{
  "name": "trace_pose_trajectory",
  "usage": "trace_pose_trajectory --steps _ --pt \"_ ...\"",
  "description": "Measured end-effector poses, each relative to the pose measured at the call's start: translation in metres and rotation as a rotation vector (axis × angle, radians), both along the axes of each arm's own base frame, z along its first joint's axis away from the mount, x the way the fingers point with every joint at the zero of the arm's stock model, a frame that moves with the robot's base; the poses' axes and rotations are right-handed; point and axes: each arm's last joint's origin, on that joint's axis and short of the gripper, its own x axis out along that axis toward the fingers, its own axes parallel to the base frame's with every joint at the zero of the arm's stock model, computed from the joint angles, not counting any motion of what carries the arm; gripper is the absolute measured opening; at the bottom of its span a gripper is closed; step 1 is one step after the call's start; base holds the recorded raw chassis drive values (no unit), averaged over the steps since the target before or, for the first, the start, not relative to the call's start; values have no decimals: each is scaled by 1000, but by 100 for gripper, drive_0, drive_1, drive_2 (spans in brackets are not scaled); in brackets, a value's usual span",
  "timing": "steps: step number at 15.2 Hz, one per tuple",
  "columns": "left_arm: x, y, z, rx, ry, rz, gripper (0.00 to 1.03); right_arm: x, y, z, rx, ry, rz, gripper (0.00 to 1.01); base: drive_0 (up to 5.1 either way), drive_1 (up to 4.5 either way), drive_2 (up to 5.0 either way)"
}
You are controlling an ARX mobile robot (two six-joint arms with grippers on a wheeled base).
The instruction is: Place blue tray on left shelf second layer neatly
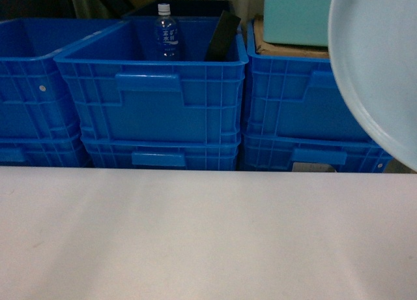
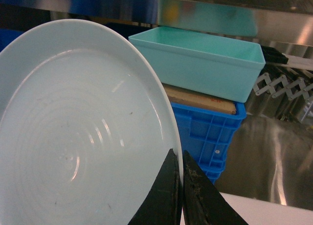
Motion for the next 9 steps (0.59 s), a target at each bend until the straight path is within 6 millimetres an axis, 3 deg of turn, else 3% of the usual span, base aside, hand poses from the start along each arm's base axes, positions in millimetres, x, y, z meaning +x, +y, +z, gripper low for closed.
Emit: trace_pose_trajectory --steps 3,9 --pt "0 0 0 0 0 0 98 -3 -1 -23 4 86 -19 2 0 0 0" --pt "0 0 0 0 0 0 98 -11 10 -33 -13 47 -14 2 0 0 0"
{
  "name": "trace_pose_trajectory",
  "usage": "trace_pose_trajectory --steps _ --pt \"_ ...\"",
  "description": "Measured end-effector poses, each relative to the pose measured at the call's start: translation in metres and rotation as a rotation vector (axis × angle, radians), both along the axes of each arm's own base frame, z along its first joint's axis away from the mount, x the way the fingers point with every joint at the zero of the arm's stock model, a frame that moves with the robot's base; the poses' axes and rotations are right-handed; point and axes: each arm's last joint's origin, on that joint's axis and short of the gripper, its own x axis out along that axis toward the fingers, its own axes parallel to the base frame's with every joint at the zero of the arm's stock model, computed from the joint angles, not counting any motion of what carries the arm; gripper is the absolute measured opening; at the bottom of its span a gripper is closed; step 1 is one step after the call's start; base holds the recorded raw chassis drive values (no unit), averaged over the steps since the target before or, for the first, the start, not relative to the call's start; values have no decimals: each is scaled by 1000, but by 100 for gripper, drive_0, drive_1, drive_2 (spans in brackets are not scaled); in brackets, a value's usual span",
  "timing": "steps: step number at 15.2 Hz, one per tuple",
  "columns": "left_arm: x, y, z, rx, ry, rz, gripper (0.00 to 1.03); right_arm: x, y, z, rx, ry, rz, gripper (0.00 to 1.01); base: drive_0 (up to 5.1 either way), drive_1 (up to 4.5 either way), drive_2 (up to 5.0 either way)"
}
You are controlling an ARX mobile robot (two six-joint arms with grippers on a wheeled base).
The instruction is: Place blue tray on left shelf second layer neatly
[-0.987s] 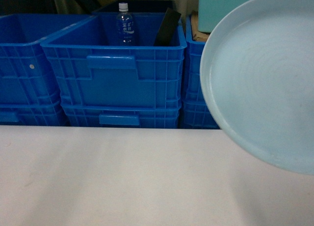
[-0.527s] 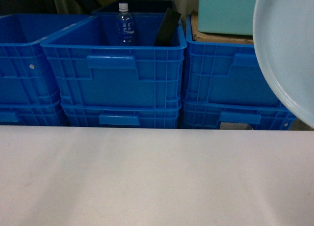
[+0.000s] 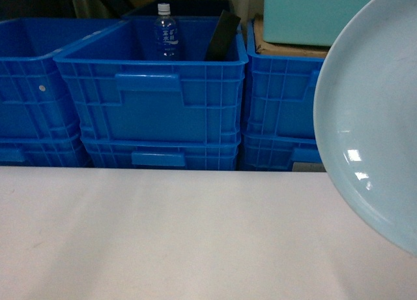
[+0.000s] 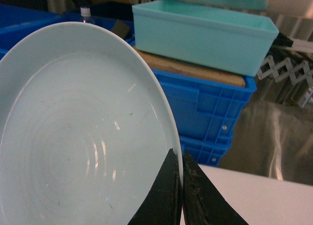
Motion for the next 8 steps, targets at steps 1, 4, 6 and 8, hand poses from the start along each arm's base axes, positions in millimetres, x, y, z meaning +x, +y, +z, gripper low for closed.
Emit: trace_pose_trajectory --steps 1,4,6,8 --pt "0 0 0 0 0 0 98 0 0 3 4 -31 7 2 0 0 0" --pt "0 0 0 0 0 0 98 -1 0 4 9 -37 6 2 0 0 0" --pt "0 0 0 0 0 0 98 -1 0 4 9 -37 6 2 0 0 0" --pt "0 0 0 0 0 0 98 -1 0 4 9 -37 6 2 0 0 0"
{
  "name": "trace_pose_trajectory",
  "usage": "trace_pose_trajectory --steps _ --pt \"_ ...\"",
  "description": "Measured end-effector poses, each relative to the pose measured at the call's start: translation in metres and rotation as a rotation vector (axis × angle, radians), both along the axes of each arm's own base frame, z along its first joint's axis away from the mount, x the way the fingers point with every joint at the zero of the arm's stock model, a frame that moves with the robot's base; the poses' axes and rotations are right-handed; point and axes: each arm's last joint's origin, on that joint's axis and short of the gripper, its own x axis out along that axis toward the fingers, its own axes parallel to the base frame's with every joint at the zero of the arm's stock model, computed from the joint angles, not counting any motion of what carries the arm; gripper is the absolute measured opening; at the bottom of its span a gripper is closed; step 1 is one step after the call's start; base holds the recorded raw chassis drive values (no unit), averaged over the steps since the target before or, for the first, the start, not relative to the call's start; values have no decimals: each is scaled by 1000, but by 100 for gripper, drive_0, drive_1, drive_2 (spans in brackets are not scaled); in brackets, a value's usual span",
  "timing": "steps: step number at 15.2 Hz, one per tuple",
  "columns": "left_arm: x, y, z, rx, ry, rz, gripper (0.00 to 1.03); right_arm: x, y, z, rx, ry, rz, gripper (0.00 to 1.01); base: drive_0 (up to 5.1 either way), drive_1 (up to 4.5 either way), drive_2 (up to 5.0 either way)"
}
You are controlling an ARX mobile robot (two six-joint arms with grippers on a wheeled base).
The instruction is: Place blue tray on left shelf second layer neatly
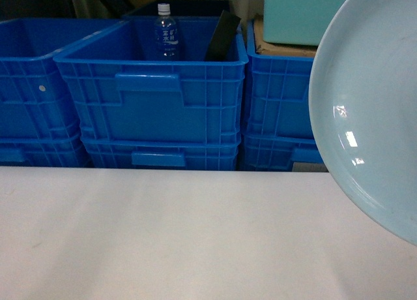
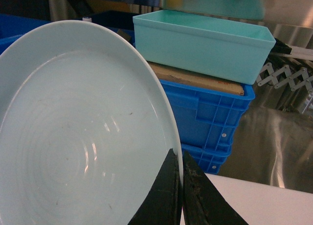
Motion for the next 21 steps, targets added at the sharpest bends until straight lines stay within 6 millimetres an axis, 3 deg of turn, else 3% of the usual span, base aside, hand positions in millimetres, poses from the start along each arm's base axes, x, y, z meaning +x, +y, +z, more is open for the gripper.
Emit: trace_pose_trajectory --steps 4,7,21 --pt "0 0 0 0 0 0 98 0 0 0 0 0 0 2 0 0 0" --pt "0 0 0 0 0 2 98 0 0 0 0 -2 4 2 472 -241 -241" --pt "0 0 0 0 0 2 98 0 0 0 0 2 0 2 438 -393 -179"
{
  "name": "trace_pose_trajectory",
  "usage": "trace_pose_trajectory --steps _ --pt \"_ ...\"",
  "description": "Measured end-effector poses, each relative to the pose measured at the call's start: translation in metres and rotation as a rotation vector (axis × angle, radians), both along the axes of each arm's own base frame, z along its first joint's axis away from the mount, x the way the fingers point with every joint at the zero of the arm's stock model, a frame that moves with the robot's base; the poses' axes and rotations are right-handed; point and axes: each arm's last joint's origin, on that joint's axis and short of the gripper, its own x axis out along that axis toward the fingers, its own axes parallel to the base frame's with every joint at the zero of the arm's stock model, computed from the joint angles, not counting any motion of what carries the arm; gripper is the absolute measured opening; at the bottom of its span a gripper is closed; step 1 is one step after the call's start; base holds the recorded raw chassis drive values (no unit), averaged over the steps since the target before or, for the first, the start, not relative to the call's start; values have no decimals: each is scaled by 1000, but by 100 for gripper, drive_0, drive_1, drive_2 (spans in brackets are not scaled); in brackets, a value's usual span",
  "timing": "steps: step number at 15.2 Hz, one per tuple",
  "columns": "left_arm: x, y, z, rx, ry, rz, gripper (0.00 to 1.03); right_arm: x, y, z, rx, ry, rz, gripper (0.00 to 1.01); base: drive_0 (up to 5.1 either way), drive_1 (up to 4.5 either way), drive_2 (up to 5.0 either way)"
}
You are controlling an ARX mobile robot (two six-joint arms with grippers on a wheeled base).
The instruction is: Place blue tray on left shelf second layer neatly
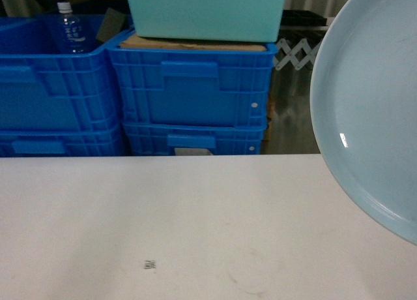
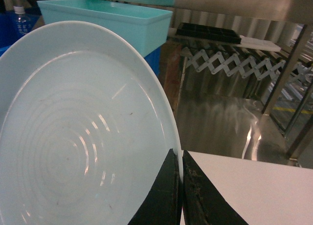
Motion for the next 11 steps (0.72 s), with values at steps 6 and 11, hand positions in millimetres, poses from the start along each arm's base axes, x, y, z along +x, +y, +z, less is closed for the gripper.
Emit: trace_pose_trajectory --steps 6,11 --pt "0 0 0 0 -2 -2 98 0 0 0 1 -2 -1 2 389 -407 -269" --pt "0 0 0 0 2 -1 98 0 0 0 0 -1 1 2 389 -348 -348"
